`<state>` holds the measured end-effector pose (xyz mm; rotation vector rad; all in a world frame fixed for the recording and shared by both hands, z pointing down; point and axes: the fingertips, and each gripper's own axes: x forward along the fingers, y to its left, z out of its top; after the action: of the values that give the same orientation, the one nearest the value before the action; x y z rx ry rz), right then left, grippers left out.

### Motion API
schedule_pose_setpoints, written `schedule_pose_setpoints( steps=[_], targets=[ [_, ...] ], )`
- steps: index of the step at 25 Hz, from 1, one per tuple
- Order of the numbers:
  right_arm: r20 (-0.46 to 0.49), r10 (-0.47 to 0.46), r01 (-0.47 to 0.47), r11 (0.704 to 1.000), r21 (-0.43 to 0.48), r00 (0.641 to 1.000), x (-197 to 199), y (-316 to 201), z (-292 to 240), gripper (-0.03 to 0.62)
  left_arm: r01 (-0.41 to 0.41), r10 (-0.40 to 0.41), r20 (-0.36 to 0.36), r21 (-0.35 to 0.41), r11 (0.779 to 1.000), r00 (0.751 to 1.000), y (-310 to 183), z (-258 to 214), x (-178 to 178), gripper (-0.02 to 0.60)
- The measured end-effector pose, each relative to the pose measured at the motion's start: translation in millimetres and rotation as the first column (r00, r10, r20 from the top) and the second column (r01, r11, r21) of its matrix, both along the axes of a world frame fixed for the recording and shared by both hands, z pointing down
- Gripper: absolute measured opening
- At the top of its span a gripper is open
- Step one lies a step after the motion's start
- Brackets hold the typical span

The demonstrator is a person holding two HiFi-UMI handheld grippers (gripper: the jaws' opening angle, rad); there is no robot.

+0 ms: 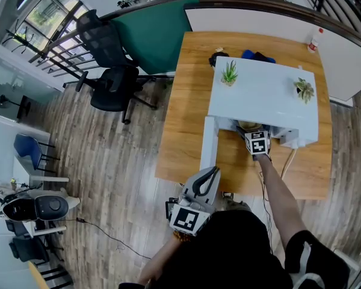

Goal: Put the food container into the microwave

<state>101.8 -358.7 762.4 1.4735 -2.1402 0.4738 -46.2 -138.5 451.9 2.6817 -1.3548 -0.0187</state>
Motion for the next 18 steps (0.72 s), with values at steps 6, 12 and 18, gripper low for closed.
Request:
schedule_pose_setpoints(
  steps=[6,12,18],
  targets=[
    [-0.007,-0.035,0.035,0.999,0.024,0.999,3.4,22.9,-12.3,0.571,-0.009,0.009,0.000,-0.001,1.000,1.000,-0.7,1.1,2.1,0.035],
    [-0.063,-0.038,0.038,0.999,0.007,0.997,13.2,27.4,-0.2,0.557,-0.021,0.021,0.005,-0.002,1.000,1.000,-2.8,1.0,5.3,0.035],
    [-0.051,0.022,-0.023,1.000,-0.018,0.998,22.4,10.3,6.1,0.535,-0.012,0.012,0.010,0.001,1.000,1.000,-4.0,1.2,0.7,0.035]
  ],
)
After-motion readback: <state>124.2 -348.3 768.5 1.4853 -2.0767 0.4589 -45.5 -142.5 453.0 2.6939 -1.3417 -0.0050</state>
